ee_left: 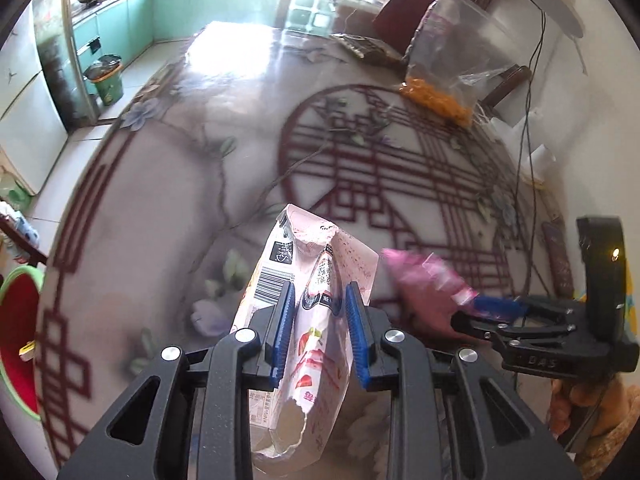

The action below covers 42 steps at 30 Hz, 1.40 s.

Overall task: Collect trash
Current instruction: 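Carry the paper bag and pink wrapper over the red bucket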

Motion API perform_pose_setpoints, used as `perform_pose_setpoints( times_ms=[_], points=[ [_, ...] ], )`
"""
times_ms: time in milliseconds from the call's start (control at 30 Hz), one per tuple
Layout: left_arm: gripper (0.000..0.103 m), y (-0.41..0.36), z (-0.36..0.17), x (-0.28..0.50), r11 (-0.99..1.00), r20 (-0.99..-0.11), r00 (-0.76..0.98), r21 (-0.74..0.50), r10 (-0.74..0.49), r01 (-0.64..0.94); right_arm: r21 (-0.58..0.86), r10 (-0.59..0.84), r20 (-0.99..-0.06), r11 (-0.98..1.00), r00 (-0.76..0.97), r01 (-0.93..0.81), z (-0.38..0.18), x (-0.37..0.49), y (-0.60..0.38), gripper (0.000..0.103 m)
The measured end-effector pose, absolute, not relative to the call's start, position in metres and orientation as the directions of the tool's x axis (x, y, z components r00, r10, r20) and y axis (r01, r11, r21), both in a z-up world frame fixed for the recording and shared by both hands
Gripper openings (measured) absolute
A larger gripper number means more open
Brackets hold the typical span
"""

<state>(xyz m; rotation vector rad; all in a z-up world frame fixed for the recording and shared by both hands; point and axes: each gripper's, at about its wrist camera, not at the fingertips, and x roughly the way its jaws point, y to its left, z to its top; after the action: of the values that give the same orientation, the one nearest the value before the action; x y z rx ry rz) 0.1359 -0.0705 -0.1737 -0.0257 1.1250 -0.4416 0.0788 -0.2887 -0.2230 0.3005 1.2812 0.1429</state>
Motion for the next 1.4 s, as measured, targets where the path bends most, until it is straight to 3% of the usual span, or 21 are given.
perform_pose_setpoints(
  times_ms=[67,200,233,267,333,433,933,1400],
  points=[
    [0.024,-0.062,-0.170,0.133,0.912,-0.859,0.364,-0.242,-0.361,0.331,0.256,0.232,-0.924,0.966,0.304,0.041,-0.217,0.083,-0.279,0.081],
    [0.024,-0.046,-0.162,0.130,0.912,-0.839,0.395,-0.255,-0.374,0.322,0.117,0.105,-0.953,0.993,0.284,0.027,-0.224,0.096,-0.260,0.087],
    [0.024,-0.042,-0.161,0.129,0.912,-0.837,0.398,-0.259,-0.376,0.318,0.117,0.103,-0.953,0.993,0.284,0.032,-0.226,0.097,-0.260,0.083],
    [0.024,-0.038,-0.160,0.129,0.913,-0.835,0.401,-0.262,-0.377,0.314,0.128,0.110,-0.953,0.991,0.282,0.044,-0.228,0.098,-0.260,0.070],
    [0.024,-0.030,-0.160,0.128,0.913,-0.833,0.402,-0.269,-0.380,0.306,0.127,0.105,-0.956,0.990,0.275,0.062,-0.231,0.097,-0.260,0.055],
    [0.024,-0.018,-0.158,0.126,0.912,-0.828,0.407,-0.277,-0.387,0.303,0.129,0.101,-0.953,0.988,0.287,0.082,-0.229,0.094,-0.257,0.046],
    [0.024,0.042,-0.151,0.113,0.892,-0.814,0.396,-0.301,-0.424,0.338,0.178,0.101,-0.914,0.970,0.394,0.163,-0.186,0.070,-0.207,0.044],
    [0.024,0.105,-0.135,0.111,0.897,-0.790,0.445,-0.290,-0.421,0.335,0.141,0.082,-0.850,0.987,0.520,0.075,-0.123,0.061,-0.118,0.044]
  ],
)
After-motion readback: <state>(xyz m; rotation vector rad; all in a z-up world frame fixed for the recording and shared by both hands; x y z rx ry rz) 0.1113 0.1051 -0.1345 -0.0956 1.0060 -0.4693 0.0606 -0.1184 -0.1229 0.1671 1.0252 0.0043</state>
